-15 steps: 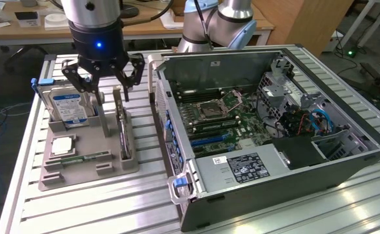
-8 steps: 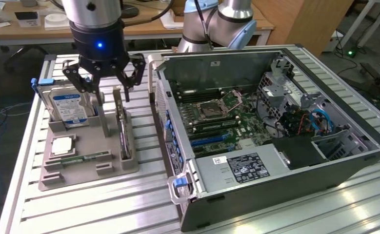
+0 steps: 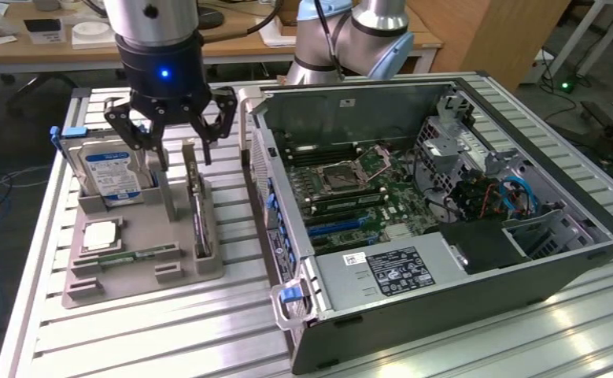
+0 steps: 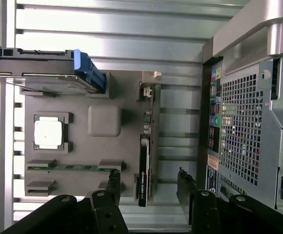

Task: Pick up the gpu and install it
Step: 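Pick up the gpu and move the gpu toward the slot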

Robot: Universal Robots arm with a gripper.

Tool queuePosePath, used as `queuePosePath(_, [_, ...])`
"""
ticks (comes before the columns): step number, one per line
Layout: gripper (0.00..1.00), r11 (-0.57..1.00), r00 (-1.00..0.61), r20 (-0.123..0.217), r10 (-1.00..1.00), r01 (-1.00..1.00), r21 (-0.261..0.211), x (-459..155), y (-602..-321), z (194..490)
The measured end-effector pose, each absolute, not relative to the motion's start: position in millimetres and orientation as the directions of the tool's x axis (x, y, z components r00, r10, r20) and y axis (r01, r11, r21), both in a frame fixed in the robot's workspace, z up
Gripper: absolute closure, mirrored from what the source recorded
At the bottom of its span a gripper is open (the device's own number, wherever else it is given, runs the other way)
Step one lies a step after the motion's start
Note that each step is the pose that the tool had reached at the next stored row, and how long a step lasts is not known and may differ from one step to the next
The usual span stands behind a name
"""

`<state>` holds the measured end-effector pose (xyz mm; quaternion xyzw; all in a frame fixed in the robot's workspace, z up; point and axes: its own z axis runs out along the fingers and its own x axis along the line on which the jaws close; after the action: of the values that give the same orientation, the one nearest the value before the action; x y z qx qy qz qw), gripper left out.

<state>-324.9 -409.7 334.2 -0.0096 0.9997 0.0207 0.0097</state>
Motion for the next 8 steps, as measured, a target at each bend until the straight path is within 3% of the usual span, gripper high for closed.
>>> queuePosePath(8, [0.41, 0.999, -1.0, -0.02, -0.019, -0.02, 0.041, -322.3, -412.2, 330.5])
